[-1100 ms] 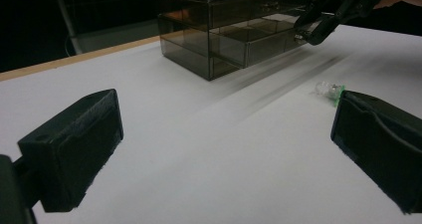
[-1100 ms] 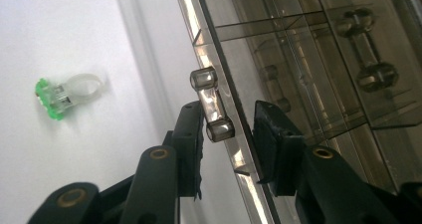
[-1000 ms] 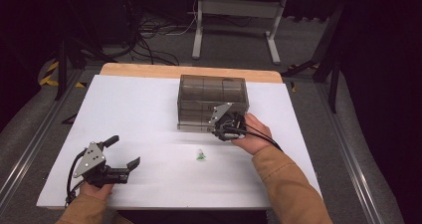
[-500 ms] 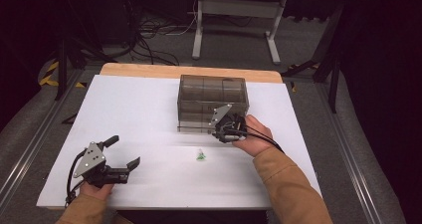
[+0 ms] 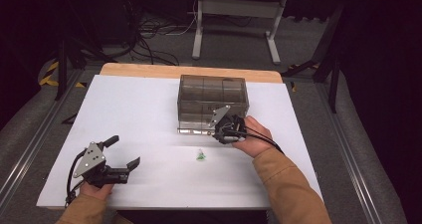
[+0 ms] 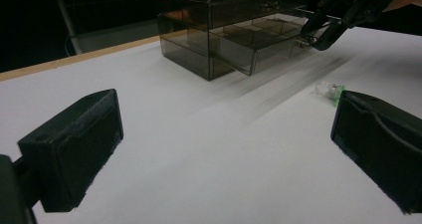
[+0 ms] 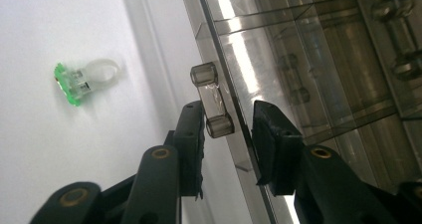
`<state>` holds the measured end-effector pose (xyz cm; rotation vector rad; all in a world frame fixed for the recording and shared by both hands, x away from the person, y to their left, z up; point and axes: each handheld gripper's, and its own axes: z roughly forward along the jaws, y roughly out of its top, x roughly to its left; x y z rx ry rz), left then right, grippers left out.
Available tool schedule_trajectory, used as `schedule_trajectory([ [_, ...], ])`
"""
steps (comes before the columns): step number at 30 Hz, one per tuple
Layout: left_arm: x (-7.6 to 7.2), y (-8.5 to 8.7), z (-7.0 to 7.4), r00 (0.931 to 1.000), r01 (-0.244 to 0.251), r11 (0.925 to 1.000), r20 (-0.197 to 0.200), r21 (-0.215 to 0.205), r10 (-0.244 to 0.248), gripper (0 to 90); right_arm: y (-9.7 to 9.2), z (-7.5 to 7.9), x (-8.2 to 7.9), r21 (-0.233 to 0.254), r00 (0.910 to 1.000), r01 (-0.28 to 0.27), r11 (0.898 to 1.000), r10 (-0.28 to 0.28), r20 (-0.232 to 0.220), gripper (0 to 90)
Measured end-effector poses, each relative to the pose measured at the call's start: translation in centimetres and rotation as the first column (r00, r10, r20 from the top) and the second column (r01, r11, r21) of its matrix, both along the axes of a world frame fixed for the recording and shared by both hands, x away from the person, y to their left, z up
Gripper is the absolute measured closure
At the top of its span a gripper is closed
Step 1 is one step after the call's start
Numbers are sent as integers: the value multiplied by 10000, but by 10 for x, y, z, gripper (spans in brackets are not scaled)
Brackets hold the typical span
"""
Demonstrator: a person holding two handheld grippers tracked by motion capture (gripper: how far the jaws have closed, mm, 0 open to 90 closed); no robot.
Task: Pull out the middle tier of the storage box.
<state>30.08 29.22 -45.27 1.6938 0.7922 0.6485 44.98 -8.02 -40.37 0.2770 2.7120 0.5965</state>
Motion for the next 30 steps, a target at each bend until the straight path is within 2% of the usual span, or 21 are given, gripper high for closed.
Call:
schedule_trajectory([
  [3, 0, 0, 0, 10000, 9, 10000, 3, -25, -9, 9, -2, 0, 0, -50, 9999, -77, 10000, 77, -87, 612],
  [4, 0, 0, 0, 10000, 4, 10000, -8, -5, -4, 9, -2, 1, 1, 16, 9998, -179, 9998, 179, 31, 600],
  [5, 0, 0, 0, 10000, 4, 10000, -9, -5, -4, 9, -2, 1, -1, 119, 9999, 72, 9999, -71, -99, 590],
  [9, 0, 0, 0, 10000, -11, 10000, -6, 2, 11, 9, -4, 5, -3, 285, 9997, -236, 9993, 236, 6, 565],
  [10, 0, 0, 0, 10000, 1, 10000, -10, -10, -1, 9, -4, 6, -4, 478, 9999, -103, 9988, 99, 76, 556],
  [11, 0, 0, 0, 10000, 6, 10000, -10, -9, -7, 9, -5, 8, -4, 431, 9996, -276, 9987, 273, 86, 544],
  [17, 1, 0, 0, 10000, 28, 10000, 24, 57, -28, 9, -6, 16, -10, 1037, 9994, -207, 9944, 177, 303, 465],
  [18, 1, 0, 0, 10000, 27, 10000, 18, 54, -27, 9, -7, 18, -11, 985, 9988, -363, 9945, 329, 353, 455],
  [19, 1, -1, 0, 10000, 25, 10000, 15, 61, -25, 9, -7, 18, -13, 1293, 9995, -145, 9915, 108, 292, 436],
  [20, 1, -1, 0, 10000, 21, 10000, 25, 41, -22, 9, -8, 20, -13, 1253, 9994, -295, 9917, 272, 198, 410],
  [21, 1, -1, 0, 10000, 18, 10000, 8, 21, -18, 9, -8, 21, -15, 1524, 9996, -139, 9882, 103, 244, 394],
  [23, 1, -1, 0, 10000, 32, 10000, 4, 72, -32, 9, -9, 23, -15, 1637, 9998, -160, 9864, 138, 147, 361],
  [25, 1, -1, 0, 10000, 31, 10000, -1, 85, -31, 9, -13, 25, -18, 2070, 9998, -187, 9782, 159, 155, 287],
  [26, 1, -1, 0, 10000, 27, 10000, 0, 74, -27, 9, -14, 25, -20, 2296, 9998, 16, 9733, -62, 194, 249],
  [30, 2, -1, 0, 10000, 32, 10000, 10, 53, -32, 9, -19, 24, -24, 2557, 9996, 183, 9666, -236, 179, 166],
])
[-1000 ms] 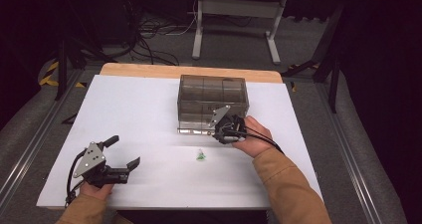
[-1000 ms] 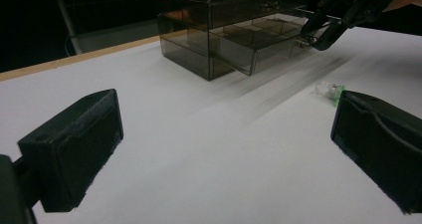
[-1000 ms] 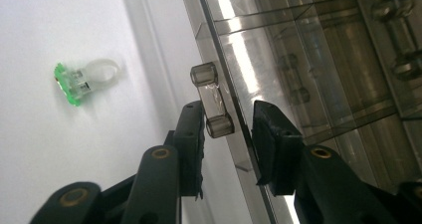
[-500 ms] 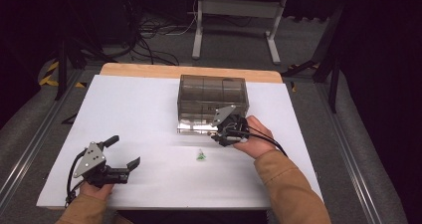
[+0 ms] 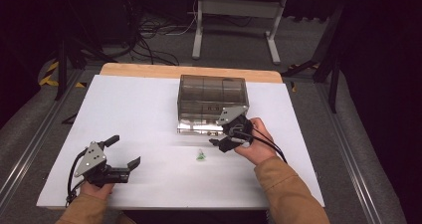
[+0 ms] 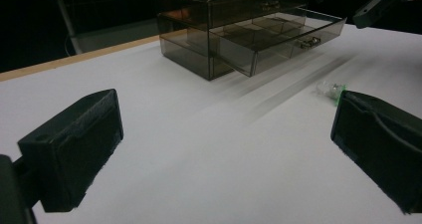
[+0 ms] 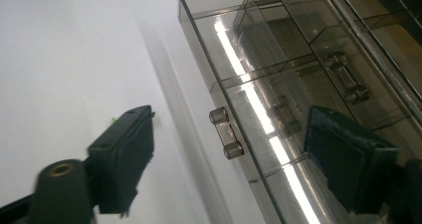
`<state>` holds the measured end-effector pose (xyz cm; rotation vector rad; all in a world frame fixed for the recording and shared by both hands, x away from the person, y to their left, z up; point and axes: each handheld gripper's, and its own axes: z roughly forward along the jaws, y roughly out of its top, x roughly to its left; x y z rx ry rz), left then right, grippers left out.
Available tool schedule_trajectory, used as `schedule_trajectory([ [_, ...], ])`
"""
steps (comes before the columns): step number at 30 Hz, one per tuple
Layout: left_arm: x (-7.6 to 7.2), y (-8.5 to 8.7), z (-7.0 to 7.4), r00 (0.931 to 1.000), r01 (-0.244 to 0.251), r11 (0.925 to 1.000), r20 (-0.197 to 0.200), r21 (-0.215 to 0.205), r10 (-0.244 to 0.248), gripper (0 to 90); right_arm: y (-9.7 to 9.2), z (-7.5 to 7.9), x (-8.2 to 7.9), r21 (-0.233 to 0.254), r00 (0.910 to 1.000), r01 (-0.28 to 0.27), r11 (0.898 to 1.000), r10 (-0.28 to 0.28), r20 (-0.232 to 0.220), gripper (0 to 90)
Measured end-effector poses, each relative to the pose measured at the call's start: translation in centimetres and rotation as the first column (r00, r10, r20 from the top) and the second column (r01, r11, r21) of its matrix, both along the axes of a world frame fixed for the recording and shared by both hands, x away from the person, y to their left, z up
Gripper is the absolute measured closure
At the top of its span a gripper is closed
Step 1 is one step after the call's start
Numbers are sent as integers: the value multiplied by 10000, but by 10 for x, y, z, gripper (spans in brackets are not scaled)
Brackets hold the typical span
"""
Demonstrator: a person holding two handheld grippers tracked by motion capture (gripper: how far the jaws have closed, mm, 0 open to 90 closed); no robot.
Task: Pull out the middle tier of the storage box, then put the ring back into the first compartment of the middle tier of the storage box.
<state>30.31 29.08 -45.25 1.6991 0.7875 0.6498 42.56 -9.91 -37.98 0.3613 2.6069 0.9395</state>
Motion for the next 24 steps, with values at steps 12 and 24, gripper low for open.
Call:
schedule_trajectory([
  [12, 2, -3, 0, 10000, 27, 10000, 19, 62, -28, 9, -14, 2, -15, 2123, 9988, 221, 9770, -123, -472, 1],
  [24, 2, -3, 1, 10000, 50, 10000, 19, 74, -50, 9, -12, -6, -32, 2787, 9936, -79, 9603, 390, -1060, 15],
])
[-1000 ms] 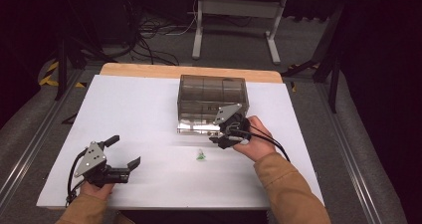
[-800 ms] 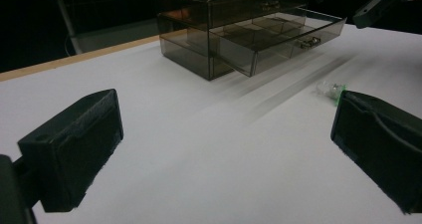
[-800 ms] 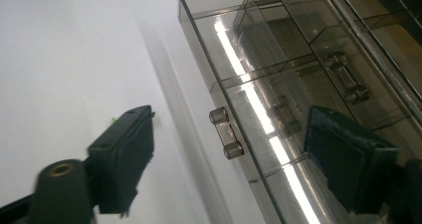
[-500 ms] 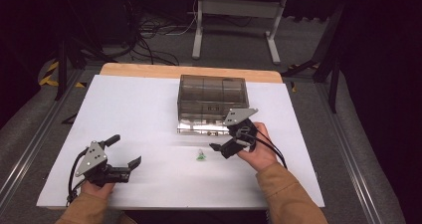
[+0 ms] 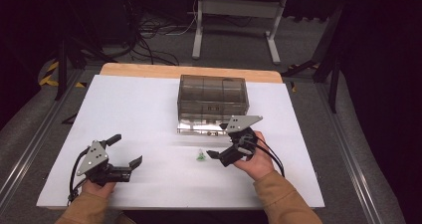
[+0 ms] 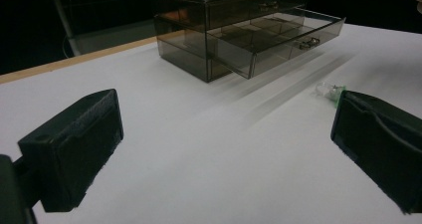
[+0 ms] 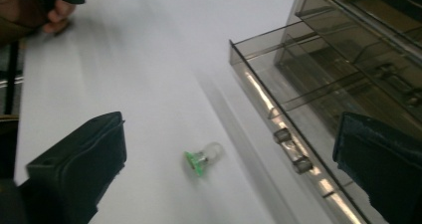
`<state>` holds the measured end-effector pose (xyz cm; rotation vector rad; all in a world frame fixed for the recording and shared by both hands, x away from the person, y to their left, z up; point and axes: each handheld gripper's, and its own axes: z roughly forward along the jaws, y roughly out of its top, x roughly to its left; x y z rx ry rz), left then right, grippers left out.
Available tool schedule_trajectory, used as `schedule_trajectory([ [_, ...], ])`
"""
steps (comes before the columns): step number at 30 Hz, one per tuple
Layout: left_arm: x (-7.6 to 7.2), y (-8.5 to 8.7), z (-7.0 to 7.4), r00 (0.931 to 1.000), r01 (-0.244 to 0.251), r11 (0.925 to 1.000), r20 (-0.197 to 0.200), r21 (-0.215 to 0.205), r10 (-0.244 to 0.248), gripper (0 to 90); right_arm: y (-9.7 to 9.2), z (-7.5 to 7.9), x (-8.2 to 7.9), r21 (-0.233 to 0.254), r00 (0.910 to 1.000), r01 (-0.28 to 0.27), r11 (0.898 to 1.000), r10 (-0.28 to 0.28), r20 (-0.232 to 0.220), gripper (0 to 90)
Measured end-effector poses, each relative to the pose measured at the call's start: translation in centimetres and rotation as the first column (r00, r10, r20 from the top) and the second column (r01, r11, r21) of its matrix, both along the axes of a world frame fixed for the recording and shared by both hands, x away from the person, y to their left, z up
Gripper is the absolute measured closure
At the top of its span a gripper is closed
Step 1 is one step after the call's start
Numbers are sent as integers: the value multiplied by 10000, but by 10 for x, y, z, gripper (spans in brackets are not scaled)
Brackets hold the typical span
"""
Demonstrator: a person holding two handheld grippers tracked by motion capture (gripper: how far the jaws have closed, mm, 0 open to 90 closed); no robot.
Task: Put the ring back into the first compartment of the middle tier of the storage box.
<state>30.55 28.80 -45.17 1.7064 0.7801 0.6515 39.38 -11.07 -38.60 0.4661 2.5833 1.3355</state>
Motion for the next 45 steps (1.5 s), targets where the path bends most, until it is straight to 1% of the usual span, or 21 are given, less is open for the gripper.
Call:
schedule_trajectory([
  [2, 0, 0, 0, 10000, -11, 10000, -4, -14, 10, 9, 2, -3, -5, -28, 9999, 39, 10000, -39, 105, 32],
  [3, 0, 0, 0, 10000, 1, 10000, 7, 7, -1, 9, 4, -4, -7, -56, 10000, 36, 10000, -36, 88, 39],
  [8, 0, 0, 0, 10000, -11, 10000, -6, -17, 11, 9, 9, -12, -11, 56, 9998, 55, 10000, -54, -183, 67],
  [12, 0, 0, 0, 10000, 17, 10000, 12, 1, -17, 9, 14, -20, -12, 65, 9994, 105, 9999, -103, -329, 70],
  [14, 0, 0, 0, 10000, 15, 10000, 23, -35, -15, 9, 15, -22, -13, 37, 9995, 117, 9999, -116, -310, 75],
  [15, 0, 0, 0, 10000, 17, 10000, 21, -39, -17, 9, 18, -27, -15, 3, 9995, 138, 9999, -138, -276, 86],
  [17, 0, 0, 0, 10000, 16, 10000, -5, -16, -16, 9, 19, -31, -17, -77, 9998, 195, 9998, -196, -101, 90],
  [19, 0, 0, 0, 10000, 18, 10000, 7, 4, -18, 9, 20, -35, -19, -83, 9996, 278, 9996, -279, -84, 92],
  [23, 1, -1, 0, 10000, 18, 10000, 33, 2, -18, 9, 22, -44, -19, -279, 9995, 303, 9992, -305, -74, 94],
  [29, 0, 0, 0, 10000, 23, 10000, 8, -4, -23, 9, 28, -56, -19, -781, 9997, 213, 9967, -221, -94, 104],
  [33, 0, 0, 0, 10000, 57, 10000, 18, -9, -57, 9, 31, -62, -19, -872, 9994, 232, 9959, -252, -219, 107],
  [40, 0, 0, 0, 10000, 64, 10000, 30, 0, -64, 9, 34, -70, -12, -1074, 9983, 361, 9936, -408, -419, 129],
  [45, 0, 0, 0, 10000, 66, 10000, 28, 8, -66, 9, 36, -73, -9, -1218, 9976, 469, 9914, -526, -443, 153],
])
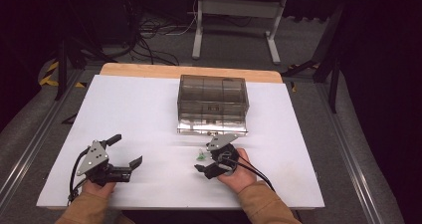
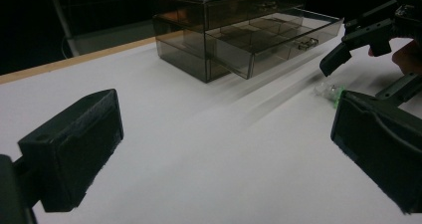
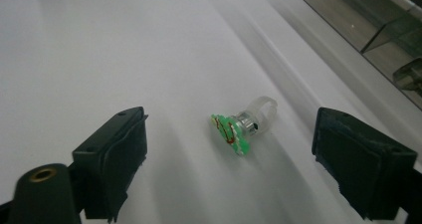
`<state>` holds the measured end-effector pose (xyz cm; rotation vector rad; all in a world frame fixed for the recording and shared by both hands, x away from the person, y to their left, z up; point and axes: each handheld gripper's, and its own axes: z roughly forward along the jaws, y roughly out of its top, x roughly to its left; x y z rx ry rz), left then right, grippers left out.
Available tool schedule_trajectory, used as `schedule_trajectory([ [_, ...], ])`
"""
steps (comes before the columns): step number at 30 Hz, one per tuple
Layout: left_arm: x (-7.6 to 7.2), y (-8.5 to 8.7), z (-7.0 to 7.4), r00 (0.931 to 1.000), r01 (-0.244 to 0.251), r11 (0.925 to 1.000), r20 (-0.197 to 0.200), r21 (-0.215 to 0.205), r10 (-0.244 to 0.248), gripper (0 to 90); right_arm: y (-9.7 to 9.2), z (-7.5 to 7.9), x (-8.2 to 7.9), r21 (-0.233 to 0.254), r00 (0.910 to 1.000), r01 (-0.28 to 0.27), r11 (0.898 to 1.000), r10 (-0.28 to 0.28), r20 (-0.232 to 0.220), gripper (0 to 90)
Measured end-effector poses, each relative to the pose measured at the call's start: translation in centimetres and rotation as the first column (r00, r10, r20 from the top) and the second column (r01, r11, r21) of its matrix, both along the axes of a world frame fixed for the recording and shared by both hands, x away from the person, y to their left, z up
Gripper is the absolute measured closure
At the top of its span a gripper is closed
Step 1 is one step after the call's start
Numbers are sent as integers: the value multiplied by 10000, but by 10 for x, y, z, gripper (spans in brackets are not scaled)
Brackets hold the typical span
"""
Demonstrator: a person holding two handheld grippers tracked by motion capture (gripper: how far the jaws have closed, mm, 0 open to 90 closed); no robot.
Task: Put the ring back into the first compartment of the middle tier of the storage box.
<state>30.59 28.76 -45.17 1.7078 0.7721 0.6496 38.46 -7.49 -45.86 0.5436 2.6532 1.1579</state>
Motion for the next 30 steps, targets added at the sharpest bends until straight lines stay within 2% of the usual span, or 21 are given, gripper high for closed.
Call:
schedule_trajectory([
  [3, 0, 0, 0, 10000, -9, 10000, -12, -22, 9, 9, 0, -1, 1, -51, 10000, 36, 10000, -36, -16, 167],
  [13, 0, 0, 0, 10000, -10, 10000, -11, -6, 10, 10, 2, -1, 4, -141, 9999, 168, 9998, -167, 30, 385],
  [17, 0, 0, 0, 10000, -6, 10000, -11, -9, 6, 9, 3, -1, 4, -88, 9998, 154, 9998, -153, 104, 441],
  [30, 0, -1, 0, 10000, -10, 10000, -28, 21, 10, 9, 4, -4, 7, -146, 9998, 64, 9999, -66, -179, 636],
])
